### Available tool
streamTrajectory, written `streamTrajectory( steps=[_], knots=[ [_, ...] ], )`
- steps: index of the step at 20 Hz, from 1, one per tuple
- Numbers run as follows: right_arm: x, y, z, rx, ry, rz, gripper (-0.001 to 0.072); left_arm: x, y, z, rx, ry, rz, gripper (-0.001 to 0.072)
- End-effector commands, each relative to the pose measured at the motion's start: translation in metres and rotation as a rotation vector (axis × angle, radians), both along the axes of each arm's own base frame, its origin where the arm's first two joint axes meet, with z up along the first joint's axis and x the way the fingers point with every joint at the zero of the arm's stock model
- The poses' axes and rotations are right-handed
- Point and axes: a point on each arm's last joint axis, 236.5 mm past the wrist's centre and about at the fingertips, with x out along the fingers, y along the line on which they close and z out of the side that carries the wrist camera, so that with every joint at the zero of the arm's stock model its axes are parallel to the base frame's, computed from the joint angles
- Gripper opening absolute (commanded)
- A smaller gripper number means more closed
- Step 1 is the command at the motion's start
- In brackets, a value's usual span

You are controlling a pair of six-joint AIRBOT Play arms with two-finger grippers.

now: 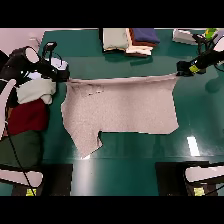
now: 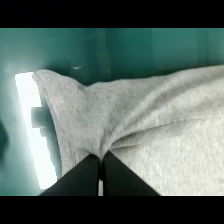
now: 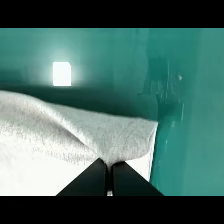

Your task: Fold the shirts.

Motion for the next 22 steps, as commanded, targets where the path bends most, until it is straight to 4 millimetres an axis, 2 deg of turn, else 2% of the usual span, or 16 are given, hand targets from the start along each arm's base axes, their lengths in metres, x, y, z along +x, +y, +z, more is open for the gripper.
streamTrajectory(
  steps=[1,3,6,9,10,11,12,13,14,16,18,20,22],
  knots=[
    [-0.019,-0.008,-0.014,-0.044,0.046,0.006,0.0011,-0.032,0.000,-0.021,0.012,0.146,-0.037,0.0026],
    [-0.042,-0.006,-0.041,-0.039,0.103,0.002,0.0012,-0.043,0.001,-0.040,0.014,0.191,-0.033,0.0026],
    [-0.064,-0.001,-0.077,-0.019,0.165,-0.008,0.0013,-0.054,0.002,-0.063,0.012,0.222,-0.022,0.0026],
    [-0.070,0.015,-0.093,0.053,0.179,-0.023,0.0025,-0.061,0.000,-0.070,0.004,0.245,-0.020,0.0026],
    [-0.068,0.018,-0.091,0.069,0.173,-0.026,0.0139,-0.063,-0.001,-0.070,0.000,0.254,-0.021,0.0028],
    [-0.064,0.021,-0.086,0.082,0.158,-0.030,0.0338,-0.065,-0.001,-0.070,-0.002,0.263,-0.022,0.0182],
    [-0.061,0.020,-0.079,0.080,0.150,-0.026,0.0392,-0.068,-0.001,-0.070,-0.005,0.279,-0.008,0.0421],
    [-0.061,0.020,-0.069,0.077,0.152,-0.015,0.0392,-0.073,-0.001,-0.068,-0.004,0.301,-0.006,0.0464],
    [-0.064,0.016,-0.057,0.058,0.154,-0.006,0.0392,-0.078,0.000,-0.062,-0.001,0.314,-0.013,0.0464],
    [-0.085,-0.004,-0.041,-0.016,0.172,-0.008,0.0392,-0.086,0.008,-0.043,0.027,0.297,0.004,0.0464],
    [-0.124,-0.021,-0.041,-0.057,0.225,-0.035,0.0393,-0.103,0.013,-0.030,0.035,0.254,0.035,0.0464],
    [-0.169,-0.028,-0.055,-0.039,0.308,-0.074,0.0551,-0.134,0.013,-0.033,0.028,0.254,0.057,0.0464],
    [-0.209,-0.025,-0.079,-0.003,0.383,-0.108,0.0553,-0.170,0.009,-0.046,0.020,0.273,0.064,0.0464]
  ],
)
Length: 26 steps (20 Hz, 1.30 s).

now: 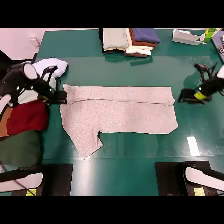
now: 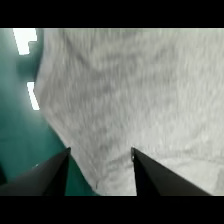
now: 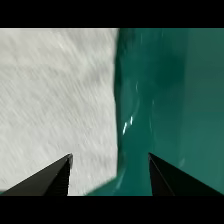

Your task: Fold the shirts.

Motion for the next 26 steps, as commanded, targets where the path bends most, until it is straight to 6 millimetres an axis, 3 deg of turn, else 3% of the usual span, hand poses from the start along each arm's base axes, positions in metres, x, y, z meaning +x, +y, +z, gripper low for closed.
streamTrajectory(
  steps=[1,3,5,12,13,15,16,17,18,20,24,25,26],
  knots=[
    [-0.069,0.005,-0.031,0.053,0.131,-0.059,0.0553,-0.054,-0.004,-0.015,-0.002,0.005,0.028,0.0464],
    [-0.092,0.026,-0.054,0.130,0.187,-0.081,0.0552,-0.081,-0.008,-0.027,-0.006,0.031,0.044,0.0464],
    [-0.100,0.042,-0.070,0.190,0.198,-0.110,0.0551,-0.098,-0.007,-0.036,-0.003,0.066,0.049,0.0464],
    [-0.088,0.073,-0.086,0.221,0.143,-0.065,0.0441,-0.103,-0.007,-0.039,-0.002,0.084,0.049,0.0464],
    [-0.087,0.078,-0.089,0.211,0.141,-0.035,0.0347,-0.105,-0.008,-0.039,-0.008,0.093,0.050,0.0464],
    [-0.084,0.086,-0.094,0.202,0.139,-0.002,0.0045,-0.114,-0.013,-0.044,-0.029,0.127,0.054,0.0465],
    [-0.084,0.087,-0.094,0.199,0.135,0.007,0.0014,-0.120,-0.017,-0.047,-0.046,0.148,0.060,0.0466],
    [-0.083,0.088,-0.093,0.198,0.130,0.009,0.0014,-0.128,-0.023,-0.052,-0.075,0.175,0.068,0.0485],
    [-0.082,0.088,-0.091,0.197,0.122,0.007,0.0013,-0.134,-0.031,-0.056,-0.109,0.196,0.082,0.0556],
    [-0.080,0.087,-0.086,0.194,0.099,0.006,0.0013,-0.142,-0.041,-0.066,-0.158,0.208,0.093,0.0556],
    [-0.078,0.087,-0.082,0.194,0.080,0.006,0.0013,-0.126,-0.054,-0.072,-0.233,0.140,0.158,0.0555],
    [-0.078,0.088,-0.082,0.195,0.081,0.005,0.0013,-0.120,-0.055,-0.072,-0.238,0.118,0.167,0.0526],
    [-0.079,0.088,-0.082,0.195,0.085,-0.002,0.0013,-0.118,-0.055,-0.072,-0.240,0.110,0.170,0.0417]
  ],
)
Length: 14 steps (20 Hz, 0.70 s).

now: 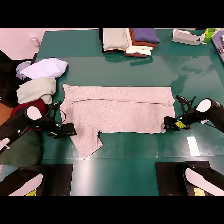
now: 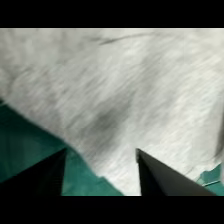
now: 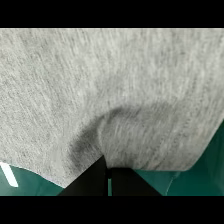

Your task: Fold the shirts.

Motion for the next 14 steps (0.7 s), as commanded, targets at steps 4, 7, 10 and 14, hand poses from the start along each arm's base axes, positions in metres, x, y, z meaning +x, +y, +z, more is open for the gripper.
streamTrajectory(
  steps=[4,7,10,14],
  knots=[
    [-0.003,0.003,0.009,0.014,0.019,0.002,0.0013,0.006,-0.005,0.001,-0.023,-0.051,-0.044,0.0025],
    [-0.004,-0.005,0.031,-0.019,0.027,0.051,0.0011,0.001,0.011,0.026,0.046,-0.097,-0.118,0.0022],
    [-0.026,-0.026,0.054,-0.118,0.022,0.096,0.0011,-0.028,0.029,0.056,0.107,-0.128,-0.173,0.0022],
    [-0.035,-0.042,0.086,-0.203,-0.067,0.097,0.0010,-0.032,0.028,0.094,0.101,-0.187,-0.209,0.0023]
  ],
)
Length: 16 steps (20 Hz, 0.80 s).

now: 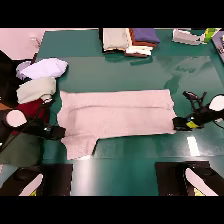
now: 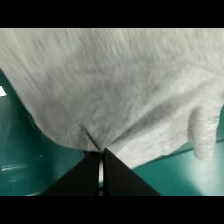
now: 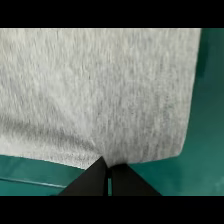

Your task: Fold the shirts.

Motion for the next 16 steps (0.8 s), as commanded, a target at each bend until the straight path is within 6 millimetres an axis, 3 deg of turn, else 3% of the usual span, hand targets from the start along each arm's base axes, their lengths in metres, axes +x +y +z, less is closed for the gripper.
streamTrajectory(
  steps=[1,3,5,8,10,13,16],
  knots=[
    [0.003,-0.016,0.033,-0.075,-0.095,0.002,0.0010,0.009,0.005,0.038,0.019,-0.102,-0.023,0.0022],
    [0.034,-0.018,0.052,-0.082,-0.178,-0.005,0.0010,0.051,0.010,0.061,0.045,-0.255,-0.010,0.0022],
    [0.064,-0.020,0.056,-0.079,-0.191,-0.008,0.0010,0.089,0.019,0.067,0.103,-0.306,-0.003,0.0023],
    [0.109,-0.018,0.043,-0.051,-0.162,-0.015,0.0010,0.143,0.015,0.050,0.126,-0.309,-0.033,0.0025],
    [0.133,-0.016,0.028,-0.048,-0.129,-0.002,0.0010,0.173,0.012,0.029,0.133,-0.281,-0.033,0.0026],
    [0.159,-0.008,0.009,-0.043,-0.091,0.020,0.0010,0.194,0.009,-0.004,0.141,-0.224,-0.033,0.0026],
    [0.180,0.002,-0.003,-0.018,-0.072,0.027,0.0013,0.195,0.009,-0.023,0.147,-0.182,-0.033,0.0026]
  ],
)
